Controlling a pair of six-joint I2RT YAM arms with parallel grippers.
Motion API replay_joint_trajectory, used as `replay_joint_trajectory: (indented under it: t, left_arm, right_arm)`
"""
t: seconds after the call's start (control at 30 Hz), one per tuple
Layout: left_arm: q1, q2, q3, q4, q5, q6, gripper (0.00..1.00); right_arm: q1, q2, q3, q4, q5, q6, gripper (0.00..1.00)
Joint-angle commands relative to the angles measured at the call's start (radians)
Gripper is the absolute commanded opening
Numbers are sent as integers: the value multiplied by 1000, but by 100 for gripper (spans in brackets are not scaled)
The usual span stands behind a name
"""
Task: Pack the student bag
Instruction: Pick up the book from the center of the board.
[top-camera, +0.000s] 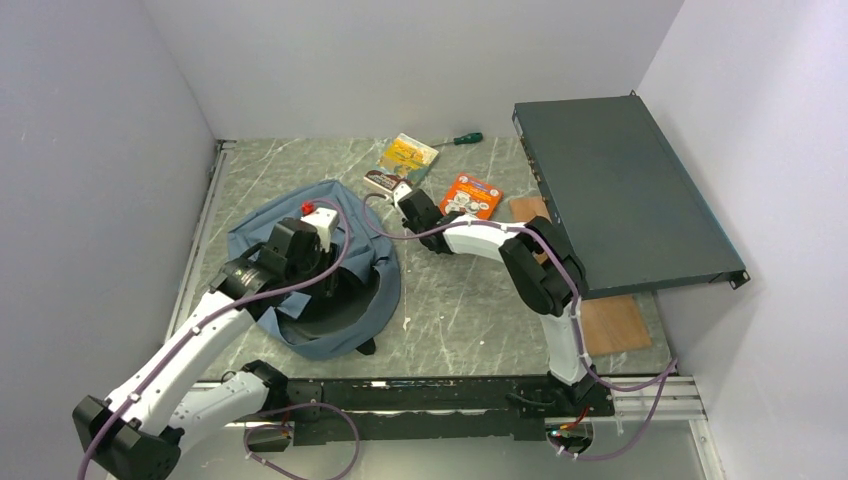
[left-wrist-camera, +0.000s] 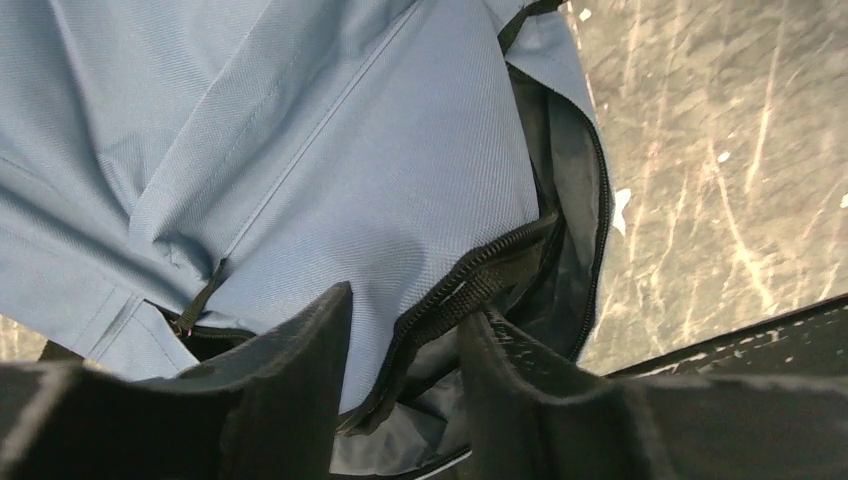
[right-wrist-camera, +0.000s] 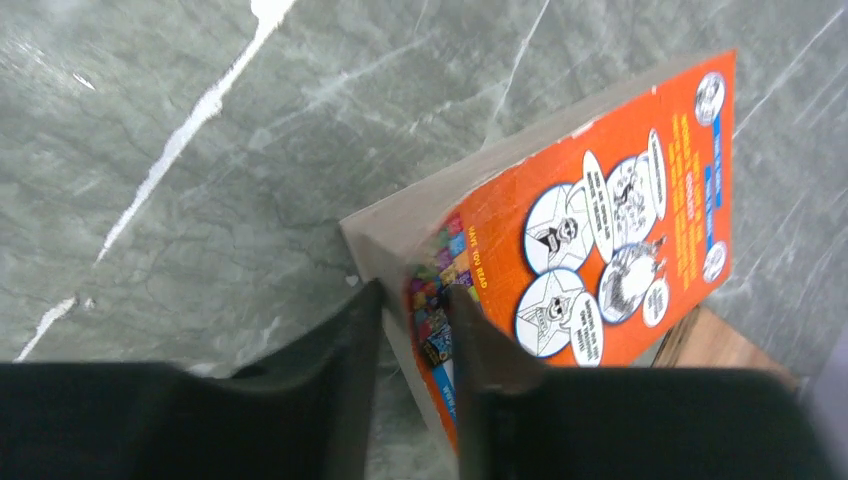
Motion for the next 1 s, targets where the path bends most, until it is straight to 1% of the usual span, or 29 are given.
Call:
replay_joint_trajectory:
  t: [0.0, 0.03, 0.07, 0.1, 0.17, 0.23, 0.33, 0.43, 0.5, 0.6, 0.67, 0.8, 0.87, 0.97]
  left_arm:
    - [2, -66, 11, 38, -30, 22, 56]
    - [2, -73, 18, 33, -47, 21, 68]
    - [3, -82, 26, 28, -60, 19, 75]
    - [4, -92, 36, 28, -66, 15, 79]
    - [7, -113, 55, 38, -60, 5, 89]
    - [15, -128, 78, 49, -55, -20, 92]
    - [41, -128, 123, 59, -59, -85, 93]
    - [72, -136, 151, 70, -90, -191, 94]
    - [102, -148, 146, 106, -64, -262, 95]
    - [148, -136, 104, 224, 119, -358, 96]
    - [178, -81, 92, 278, 242, -444, 95]
    - [228, 102, 92, 380, 492, -614, 92]
    - [230, 205, 113, 451, 605, -637, 90]
    - [210, 357, 147, 523, 725, -685, 86]
  right_arm:
    - [-6, -2, -54, 79, -12, 6, 20]
    - [-6, -8, -69, 88, -16, 8, 14]
    - [-2, -23, -86, 98, -31, 5, 9]
    - [2, -38, -109, 115, -38, 0, 2]
    - [11, -68, -148, 136, -62, -2, 0]
    - [18, -110, -182, 141, -112, 14, 0]
    - [23, -193, -257, 165, -217, 85, 0]
    - [28, -302, -360, 218, -350, 169, 0]
    - [40, -372, -428, 253, -413, 224, 0]
    - [58, -473, -518, 304, -477, 280, 0]
    - [63, -536, -560, 329, -505, 330, 0]
    - [70, -657, -621, 352, -522, 363, 0]
    - [70, -696, -637, 351, -524, 365, 0]
    - [71, -737, -660, 362, -523, 362, 0]
